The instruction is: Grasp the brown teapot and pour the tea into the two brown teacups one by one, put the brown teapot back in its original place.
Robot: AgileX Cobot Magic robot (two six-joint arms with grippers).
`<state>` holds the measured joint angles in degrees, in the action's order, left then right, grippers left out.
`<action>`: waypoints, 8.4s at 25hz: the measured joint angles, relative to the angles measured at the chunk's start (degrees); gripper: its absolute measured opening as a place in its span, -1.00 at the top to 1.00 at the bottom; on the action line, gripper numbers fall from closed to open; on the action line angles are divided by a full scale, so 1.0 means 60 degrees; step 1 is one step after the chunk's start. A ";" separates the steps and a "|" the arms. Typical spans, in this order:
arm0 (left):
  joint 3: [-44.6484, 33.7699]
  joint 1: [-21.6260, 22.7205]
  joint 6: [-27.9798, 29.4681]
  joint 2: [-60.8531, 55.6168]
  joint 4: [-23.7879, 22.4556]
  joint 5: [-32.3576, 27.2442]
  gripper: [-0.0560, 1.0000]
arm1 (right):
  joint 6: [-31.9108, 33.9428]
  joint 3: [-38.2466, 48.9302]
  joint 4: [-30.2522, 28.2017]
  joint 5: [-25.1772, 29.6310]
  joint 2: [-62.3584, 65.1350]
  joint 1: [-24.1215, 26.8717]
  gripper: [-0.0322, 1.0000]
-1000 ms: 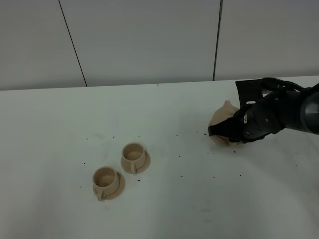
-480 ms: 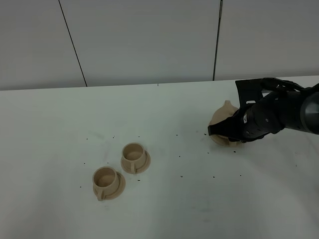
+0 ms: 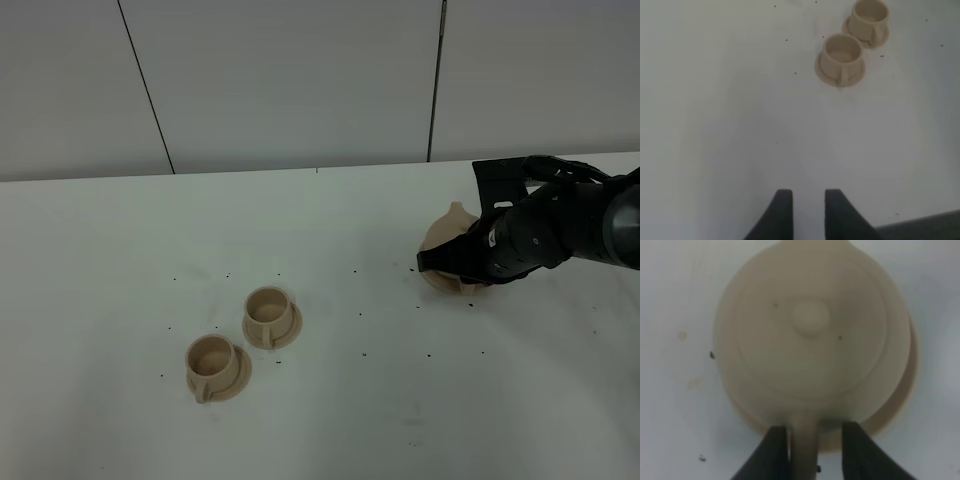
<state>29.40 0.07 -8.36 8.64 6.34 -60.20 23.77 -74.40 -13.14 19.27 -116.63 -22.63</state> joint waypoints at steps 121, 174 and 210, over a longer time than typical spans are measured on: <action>0.0000 0.0000 0.0000 0.0000 0.0000 0.0000 0.46 | -0.0206 -0.0656 0.0502 0.0884 -0.0249 0.0000 0.28; 0.0000 0.0000 0.0000 0.0000 0.0000 0.0000 0.46 | -0.0450 -0.0656 0.0504 0.0744 -0.0249 0.0000 0.74; 0.0000 0.0000 0.0000 0.0000 0.0000 0.0000 0.46 | -0.0618 -0.0656 0.0780 0.0852 0.0100 0.0000 0.74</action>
<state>29.40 0.07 -8.36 8.64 6.34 -60.20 20.06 -78.34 -8.46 24.38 -116.03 -22.63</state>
